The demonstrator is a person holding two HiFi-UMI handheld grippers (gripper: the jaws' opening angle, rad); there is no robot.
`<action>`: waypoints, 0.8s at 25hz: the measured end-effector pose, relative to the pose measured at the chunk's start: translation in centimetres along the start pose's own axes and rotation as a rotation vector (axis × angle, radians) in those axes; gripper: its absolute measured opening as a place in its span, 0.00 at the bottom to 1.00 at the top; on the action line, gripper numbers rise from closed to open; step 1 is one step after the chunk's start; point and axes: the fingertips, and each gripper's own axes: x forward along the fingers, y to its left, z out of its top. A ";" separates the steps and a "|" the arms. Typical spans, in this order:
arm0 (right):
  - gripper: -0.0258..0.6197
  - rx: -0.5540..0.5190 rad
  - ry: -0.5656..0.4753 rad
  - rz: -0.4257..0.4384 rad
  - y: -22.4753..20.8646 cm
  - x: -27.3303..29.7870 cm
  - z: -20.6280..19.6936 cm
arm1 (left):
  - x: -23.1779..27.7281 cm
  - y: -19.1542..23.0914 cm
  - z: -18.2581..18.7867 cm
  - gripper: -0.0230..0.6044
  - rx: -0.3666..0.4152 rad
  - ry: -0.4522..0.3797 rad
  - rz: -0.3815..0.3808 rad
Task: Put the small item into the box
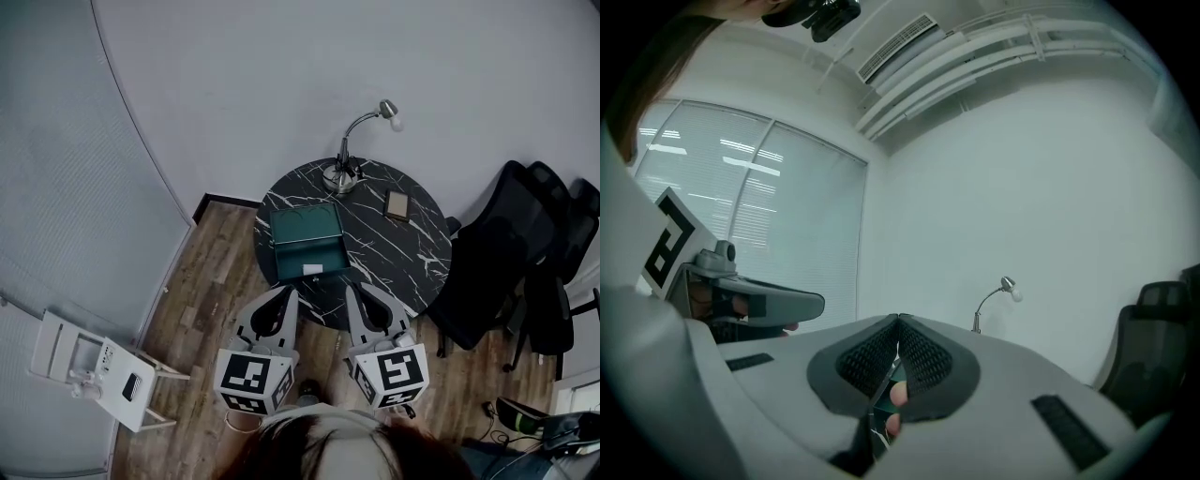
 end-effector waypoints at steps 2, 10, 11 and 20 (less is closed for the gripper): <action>0.08 0.005 -0.004 -0.001 -0.3 -0.6 0.0 | -0.1 -0.6 -0.1 0.05 0.006 0.003 0.002; 0.08 -0.014 -0.018 -0.006 -0.8 -3.7 0.3 | -1.0 -3.1 0.0 0.05 0.027 0.005 0.014; 0.08 -0.015 -0.020 -0.004 -0.9 -4.2 0.4 | -1.2 -3.4 0.0 0.05 0.029 0.004 0.015; 0.08 -0.008 -0.030 -0.007 -1.8 -8.2 0.3 | -2.4 -6.7 -0.5 0.05 0.034 0.012 0.027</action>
